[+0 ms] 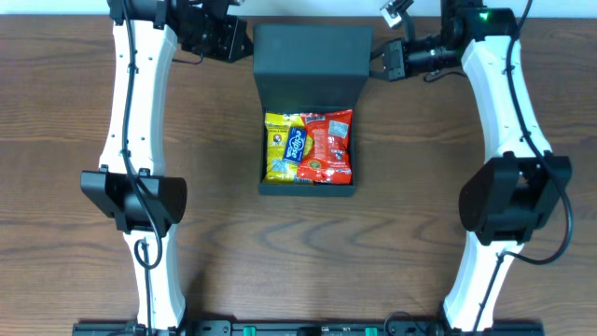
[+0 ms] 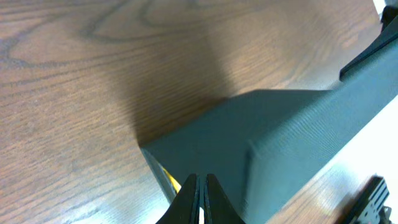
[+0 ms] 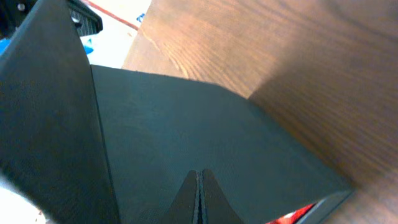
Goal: Pack container
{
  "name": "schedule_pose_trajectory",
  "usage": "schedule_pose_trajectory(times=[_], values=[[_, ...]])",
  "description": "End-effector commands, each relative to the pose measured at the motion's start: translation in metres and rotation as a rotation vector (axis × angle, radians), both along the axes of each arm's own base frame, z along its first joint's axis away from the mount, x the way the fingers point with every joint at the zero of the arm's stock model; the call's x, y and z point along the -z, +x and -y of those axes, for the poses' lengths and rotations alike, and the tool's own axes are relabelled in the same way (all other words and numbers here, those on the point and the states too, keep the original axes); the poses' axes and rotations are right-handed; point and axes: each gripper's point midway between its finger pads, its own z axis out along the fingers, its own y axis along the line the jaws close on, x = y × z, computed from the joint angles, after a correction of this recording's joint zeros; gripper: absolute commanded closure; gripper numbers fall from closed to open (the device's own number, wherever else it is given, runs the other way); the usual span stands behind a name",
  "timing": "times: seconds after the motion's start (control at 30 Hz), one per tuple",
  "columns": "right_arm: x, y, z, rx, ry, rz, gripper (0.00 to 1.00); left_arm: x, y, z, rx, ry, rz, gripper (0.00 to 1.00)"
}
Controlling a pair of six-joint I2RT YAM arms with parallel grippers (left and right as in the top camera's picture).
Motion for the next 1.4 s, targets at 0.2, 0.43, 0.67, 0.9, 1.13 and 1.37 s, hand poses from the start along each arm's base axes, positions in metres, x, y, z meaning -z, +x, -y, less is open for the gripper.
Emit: schedule_pose_trajectory(times=[0.2,0.43,0.67,0.9,1.13,1.37], values=[[-0.01,-0.014,0.012,-0.026,-0.084,0.062,0.98,-0.018,-0.012,-0.003,0.036,0.033,0.053,0.94],[-0.008,-0.012,0.015,-0.019,-0.108,0.066,0.98,-0.018,-0.011,-0.004,0.034,0.036,0.053,0.94],[-0.002,-0.008,0.021,0.001,-0.154,0.067,0.98,-0.013,-0.008,-0.012,-0.016,0.08,0.039,0.94],[-0.034,0.012,0.019,0.023,-0.145,0.262,0.98,-0.041,-0.015,-0.016,-0.035,0.087,0.114,0.94],[-0.063,0.003,0.065,0.167,-0.464,0.371,0.98,-0.094,-0.049,-0.049,-0.118,0.21,0.236,0.94],[-0.132,-0.047,0.116,0.282,-0.57,0.509,0.98,-0.117,-0.093,-0.055,-0.1,0.22,0.292,0.94]])
